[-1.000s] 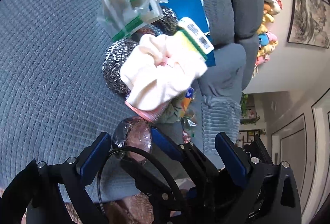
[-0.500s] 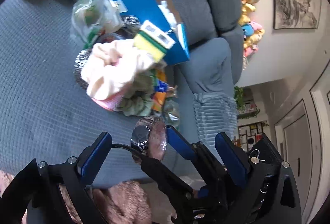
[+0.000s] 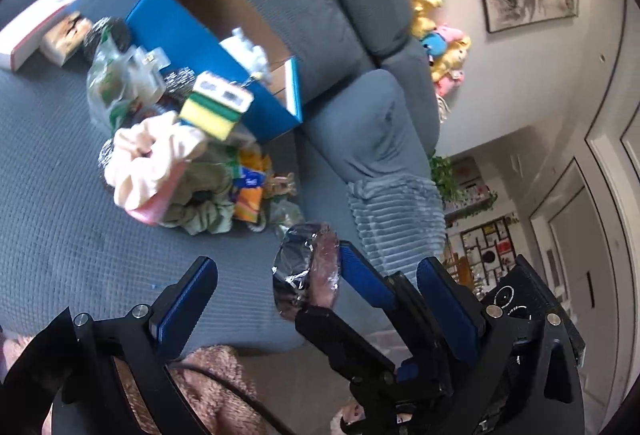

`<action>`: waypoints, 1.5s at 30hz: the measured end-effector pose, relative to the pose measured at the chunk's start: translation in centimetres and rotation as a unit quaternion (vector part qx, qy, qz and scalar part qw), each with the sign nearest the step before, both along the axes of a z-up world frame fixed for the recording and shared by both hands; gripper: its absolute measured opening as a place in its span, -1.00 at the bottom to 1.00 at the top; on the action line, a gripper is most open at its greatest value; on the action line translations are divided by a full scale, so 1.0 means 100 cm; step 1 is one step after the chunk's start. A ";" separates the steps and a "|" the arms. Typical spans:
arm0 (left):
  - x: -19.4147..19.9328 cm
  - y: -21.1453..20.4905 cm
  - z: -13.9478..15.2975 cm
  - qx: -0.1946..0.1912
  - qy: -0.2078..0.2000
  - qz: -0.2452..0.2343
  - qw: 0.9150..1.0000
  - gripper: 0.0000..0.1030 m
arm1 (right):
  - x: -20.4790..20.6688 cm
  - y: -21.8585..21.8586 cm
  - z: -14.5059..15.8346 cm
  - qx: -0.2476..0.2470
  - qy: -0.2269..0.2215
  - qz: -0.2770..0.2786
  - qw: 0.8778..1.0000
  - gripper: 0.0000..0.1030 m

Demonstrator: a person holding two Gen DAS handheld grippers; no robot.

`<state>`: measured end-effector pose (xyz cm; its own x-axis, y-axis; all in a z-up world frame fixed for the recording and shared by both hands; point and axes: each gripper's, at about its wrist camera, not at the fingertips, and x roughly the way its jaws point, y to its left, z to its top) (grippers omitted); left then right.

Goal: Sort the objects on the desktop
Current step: 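Lift the jar with the right gripper off the sofa seat, then carry the jar with the right gripper over the blue cardboard box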

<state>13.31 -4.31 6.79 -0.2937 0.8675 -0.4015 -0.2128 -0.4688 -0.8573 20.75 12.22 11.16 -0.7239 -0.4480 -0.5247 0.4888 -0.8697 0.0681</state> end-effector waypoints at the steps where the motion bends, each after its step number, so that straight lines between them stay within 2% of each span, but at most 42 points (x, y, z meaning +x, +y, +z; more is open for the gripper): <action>1: 0.001 0.001 0.004 0.000 0.004 -0.002 1.000 0.94 | 0.002 0.001 0.004 0.002 0.005 0.000 1.000 0.01; 14: 0.014 0.012 0.065 -0.034 0.086 0.001 0.996 0.94 | 0.021 0.017 0.046 -0.008 0.071 -0.018 0.997 0.01; 22: 0.007 0.026 0.090 -0.071 0.112 -0.008 0.991 0.94 | 0.014 0.028 0.057 -0.019 0.091 -0.030 0.995 0.01; 28: 0.003 0.035 0.108 -0.081 0.133 -0.008 0.988 0.94 | 0.004 0.040 0.067 -0.034 0.108 -0.034 0.993 0.01; 37: -0.015 0.050 0.123 -0.093 0.157 -0.017 0.983 0.94 | -0.017 0.049 0.072 -0.037 0.121 -0.037 0.991 0.01; 45: -0.034 0.059 0.124 -0.107 0.169 -0.016 0.980 0.94 | -0.038 0.056 0.064 -0.053 0.121 -0.038 0.990 0.01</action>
